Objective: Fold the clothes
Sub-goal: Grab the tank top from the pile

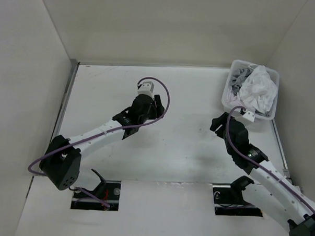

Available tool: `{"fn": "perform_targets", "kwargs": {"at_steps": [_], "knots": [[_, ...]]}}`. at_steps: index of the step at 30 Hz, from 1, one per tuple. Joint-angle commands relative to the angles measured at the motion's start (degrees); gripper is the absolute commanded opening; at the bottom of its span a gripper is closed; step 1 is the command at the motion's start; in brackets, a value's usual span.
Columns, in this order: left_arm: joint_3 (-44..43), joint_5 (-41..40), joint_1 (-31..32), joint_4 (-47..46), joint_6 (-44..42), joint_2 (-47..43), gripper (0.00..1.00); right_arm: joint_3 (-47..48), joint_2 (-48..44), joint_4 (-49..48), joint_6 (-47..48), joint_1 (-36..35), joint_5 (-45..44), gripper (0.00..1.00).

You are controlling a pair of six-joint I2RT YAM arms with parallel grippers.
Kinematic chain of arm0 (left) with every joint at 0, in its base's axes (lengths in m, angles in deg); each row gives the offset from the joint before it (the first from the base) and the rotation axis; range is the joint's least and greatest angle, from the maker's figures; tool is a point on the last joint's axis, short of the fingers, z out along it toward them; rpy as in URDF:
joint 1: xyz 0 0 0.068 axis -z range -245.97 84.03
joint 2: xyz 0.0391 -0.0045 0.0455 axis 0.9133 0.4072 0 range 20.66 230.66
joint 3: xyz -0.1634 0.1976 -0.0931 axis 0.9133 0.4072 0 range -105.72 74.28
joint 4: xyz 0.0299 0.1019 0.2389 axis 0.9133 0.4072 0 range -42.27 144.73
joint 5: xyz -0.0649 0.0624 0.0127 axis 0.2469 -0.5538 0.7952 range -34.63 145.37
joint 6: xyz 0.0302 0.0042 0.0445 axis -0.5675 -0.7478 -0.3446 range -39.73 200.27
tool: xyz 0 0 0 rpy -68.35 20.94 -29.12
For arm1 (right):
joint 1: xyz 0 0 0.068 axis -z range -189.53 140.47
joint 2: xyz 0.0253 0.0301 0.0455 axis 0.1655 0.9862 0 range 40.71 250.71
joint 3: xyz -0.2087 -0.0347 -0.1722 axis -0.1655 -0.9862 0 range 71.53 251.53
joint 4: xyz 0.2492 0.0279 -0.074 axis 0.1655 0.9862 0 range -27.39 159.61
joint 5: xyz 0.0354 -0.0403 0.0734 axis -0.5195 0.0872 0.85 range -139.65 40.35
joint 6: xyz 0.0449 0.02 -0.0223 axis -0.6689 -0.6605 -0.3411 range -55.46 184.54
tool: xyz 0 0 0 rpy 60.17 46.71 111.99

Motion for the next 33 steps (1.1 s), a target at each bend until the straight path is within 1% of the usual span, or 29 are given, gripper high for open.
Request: {"fn": "perform_targets", "kwargs": {"at_steps": [1,2,4,7,8,9,11,12,14,15,16,17,18,20,22,23,26,27,29,33], "knots": [[-1.0,0.9,0.6,-4.1,-1.0,-1.4,0.53,1.4,1.0,-4.1,0.4,0.5,0.5,0.67],[-0.7,1.2,0.4,-4.6,-0.8,-1.7,0.54,1.5,1.5,-4.7,0.3,0.5,0.6,0.64],[-0.7,0.6,0.7,-5.0,-1.3,-1.6,0.55,2.0,2.5,-5.4,0.4,0.5,0.7,0.56],[-0.7,0.6,1.9,-6.1,-2.1,-1.0,0.55,3.1,3.7,-5.1,0.6,0.6,0.7,0.30],[-0.5,0.4,2.2,-6.5,-2.4,-0.8,0.54,3.5,4.2,-4.9,0.7,0.9,0.7,0.24],[-0.4,0.1,2.8,-6.9,-2.8,-0.6,0.54,4.0,4.5,-4.8,0.7,1.5,0.7,0.19],[-0.3,-0.4,3.7,-7.8,-3.8,-0.4,0.51,4.8,5.1,-4.7,0.8,2.0,1.1,0.13],[-0.2,-0.5,4.0,-8.1,-4.1,-0.3,0.50,5.0,5.2,-4.7,0.9,2.2,1.1,0.11],[0.0,-0.6,5.0,-9.3,-5.0,-0.2,0.43,6.1,5.9,-4.7,1.4,3.4,1.0,0.08],[0.1,-0.3,5.4,-9.8,-5.1,-0.1,0.37,6.6,6.3,-4.7,1.6,4.1,0.8,0.07],[0.1,0.0,6.1,-10.7,-5.2,0.2,0.30,7.4,7.2,-4.7,1.9,5.3,0.5,0.07],[0.0,0.3,7.5,-11.6,-5.9,0.8,0.19,8.7,8.3,-4.7,2.4,7.4,0.3,0.08],[0.0,-0.2,8.6,-12.2,-6.5,1.1,0.11,10.2,9.8,-4.5,2.9,9.8,0.6,0.08],[0.1,-0.9,10.2,-13.4,-6.8,1.4,0.05,13.5,12.9,-4.7,4.5,14.0,0.8,0.11],[0.9,-1.7,11.8,-14.9,-6.6,1.2,0.05,16.8,16.0,-5.4,5.9,18.4,0.3,0.17],[1.2,-1.6,12.5,-15.6,-6.6,1.2,0.08,18.4,17.8,-5.9,6.5,21.0,0.2,0.24],[1.8,-1.1,14.1,-15.9,-6.6,1.7,0.29,22.6,24.2,-7.8,6.1,29.2,0.7,0.48],[2.0,-1.0,14.6,-16.3,-6.6,2.0,0.35,24.5,27.4,-8.0,6.0,31.4,1.7,0.54],[2.5,-0.9,15.4,-16.8,-6.8,2.3,0.43,27.4,33.2,-8.8,5.7,34.4,2.8,0.60],[4.0,-0.5,15.6,-17.3,-6.6,1.7,0.47,33.8,43.0,-9.3,6.0,39.2,4.2,0.63]]}}
